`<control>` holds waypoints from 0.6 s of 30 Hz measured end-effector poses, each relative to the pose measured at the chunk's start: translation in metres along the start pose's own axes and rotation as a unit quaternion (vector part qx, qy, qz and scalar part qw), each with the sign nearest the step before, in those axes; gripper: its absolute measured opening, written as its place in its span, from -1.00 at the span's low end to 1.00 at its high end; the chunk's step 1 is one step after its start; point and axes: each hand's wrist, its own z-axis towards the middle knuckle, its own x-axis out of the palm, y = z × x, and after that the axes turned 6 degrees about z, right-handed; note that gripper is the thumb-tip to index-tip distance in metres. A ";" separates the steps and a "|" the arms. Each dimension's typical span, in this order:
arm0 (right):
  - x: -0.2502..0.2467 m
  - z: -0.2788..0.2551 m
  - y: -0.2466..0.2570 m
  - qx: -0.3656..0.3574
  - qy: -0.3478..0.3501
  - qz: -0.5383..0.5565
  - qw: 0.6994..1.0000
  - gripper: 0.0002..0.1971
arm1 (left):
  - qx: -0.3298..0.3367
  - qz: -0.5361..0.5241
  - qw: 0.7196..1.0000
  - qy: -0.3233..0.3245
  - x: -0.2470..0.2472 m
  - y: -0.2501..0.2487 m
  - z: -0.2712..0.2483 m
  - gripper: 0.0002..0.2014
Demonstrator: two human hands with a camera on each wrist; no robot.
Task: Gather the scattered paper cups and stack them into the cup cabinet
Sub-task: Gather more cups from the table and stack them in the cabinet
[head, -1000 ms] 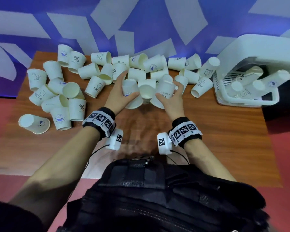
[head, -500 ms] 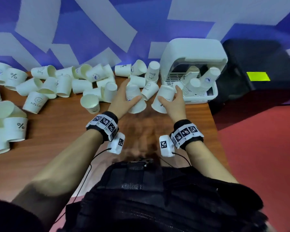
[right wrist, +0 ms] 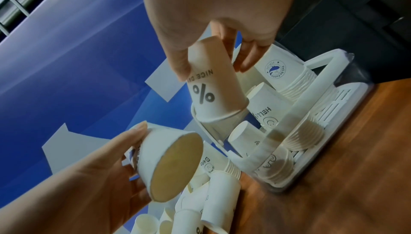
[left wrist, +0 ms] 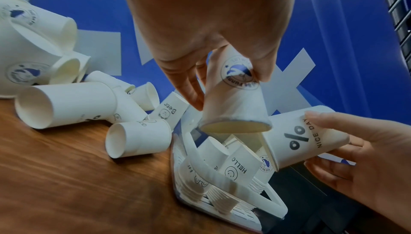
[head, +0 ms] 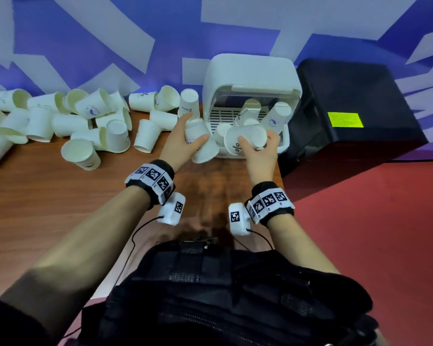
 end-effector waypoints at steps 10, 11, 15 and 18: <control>0.003 0.048 0.003 -0.001 -0.030 0.024 0.999 -0.44 | 0.006 0.012 0.999 -0.030 0.015 -0.006 0.029 -0.36; 0.006 0.055 0.003 -0.003 -0.023 0.022 0.999 -0.45 | 0.006 0.008 0.999 -0.034 0.015 -0.006 0.033 -0.37; 0.014 0.076 0.003 -0.012 -0.002 0.006 1.000 -0.49 | -0.003 -0.008 0.999 -0.040 0.018 -0.004 0.042 -0.34; 0.017 0.086 0.003 -0.026 -0.012 -0.010 1.000 -0.45 | -0.005 -0.025 0.998 -0.049 0.021 -0.004 0.047 -0.32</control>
